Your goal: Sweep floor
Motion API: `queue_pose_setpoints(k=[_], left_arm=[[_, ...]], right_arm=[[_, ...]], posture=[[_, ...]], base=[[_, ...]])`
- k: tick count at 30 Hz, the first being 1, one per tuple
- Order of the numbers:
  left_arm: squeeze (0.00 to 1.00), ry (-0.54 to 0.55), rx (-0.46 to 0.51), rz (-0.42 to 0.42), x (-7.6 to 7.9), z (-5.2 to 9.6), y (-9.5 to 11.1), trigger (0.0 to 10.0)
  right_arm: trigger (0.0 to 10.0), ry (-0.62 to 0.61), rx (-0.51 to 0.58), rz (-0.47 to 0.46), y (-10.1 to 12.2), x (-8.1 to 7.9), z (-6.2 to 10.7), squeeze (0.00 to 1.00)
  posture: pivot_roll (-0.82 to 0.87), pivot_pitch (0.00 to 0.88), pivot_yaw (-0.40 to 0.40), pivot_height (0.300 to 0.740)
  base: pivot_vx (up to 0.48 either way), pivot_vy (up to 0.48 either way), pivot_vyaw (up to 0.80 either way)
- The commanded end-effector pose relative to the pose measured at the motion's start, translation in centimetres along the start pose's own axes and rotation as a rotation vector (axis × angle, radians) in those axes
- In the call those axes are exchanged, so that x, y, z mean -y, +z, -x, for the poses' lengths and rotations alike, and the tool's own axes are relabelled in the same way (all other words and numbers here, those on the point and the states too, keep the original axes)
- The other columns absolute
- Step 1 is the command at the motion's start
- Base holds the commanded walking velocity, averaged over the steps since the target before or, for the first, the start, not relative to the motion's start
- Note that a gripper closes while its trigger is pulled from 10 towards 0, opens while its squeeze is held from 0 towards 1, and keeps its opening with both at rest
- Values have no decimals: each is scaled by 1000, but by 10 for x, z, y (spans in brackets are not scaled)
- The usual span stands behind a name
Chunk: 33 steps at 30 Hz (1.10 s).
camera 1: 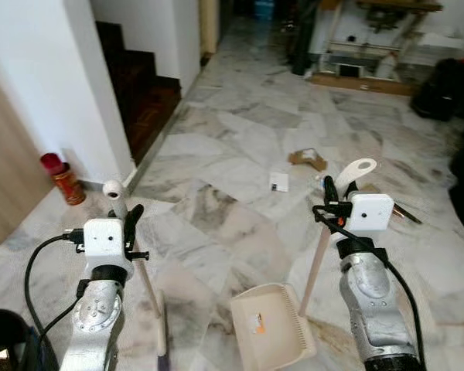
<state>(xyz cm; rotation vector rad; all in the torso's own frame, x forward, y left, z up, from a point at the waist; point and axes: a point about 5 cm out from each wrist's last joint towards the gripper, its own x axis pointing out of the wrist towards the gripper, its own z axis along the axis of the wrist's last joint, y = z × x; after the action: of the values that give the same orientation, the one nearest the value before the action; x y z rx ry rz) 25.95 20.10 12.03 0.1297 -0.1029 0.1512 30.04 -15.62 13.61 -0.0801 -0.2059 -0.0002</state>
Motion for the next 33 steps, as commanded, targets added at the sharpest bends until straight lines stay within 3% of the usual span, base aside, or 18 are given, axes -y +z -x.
queue_pose_setpoints(k=[1, 33], left_arm=[[0, -25, 44, 5, 9, -4, 10, 10000], [0, -47, 46, 12, 12, -5, 9, 10000]], right_arm=[[10000, -32, 30, 21, 7, 10, -2, 0], [10000, -23, 34, 16, 8, 9, -3, 0]], posture=[[-62, 25, -1, 740], [-73, 19, -1, 740]], base=[[322, 0, 0], [332, 0, 0]])
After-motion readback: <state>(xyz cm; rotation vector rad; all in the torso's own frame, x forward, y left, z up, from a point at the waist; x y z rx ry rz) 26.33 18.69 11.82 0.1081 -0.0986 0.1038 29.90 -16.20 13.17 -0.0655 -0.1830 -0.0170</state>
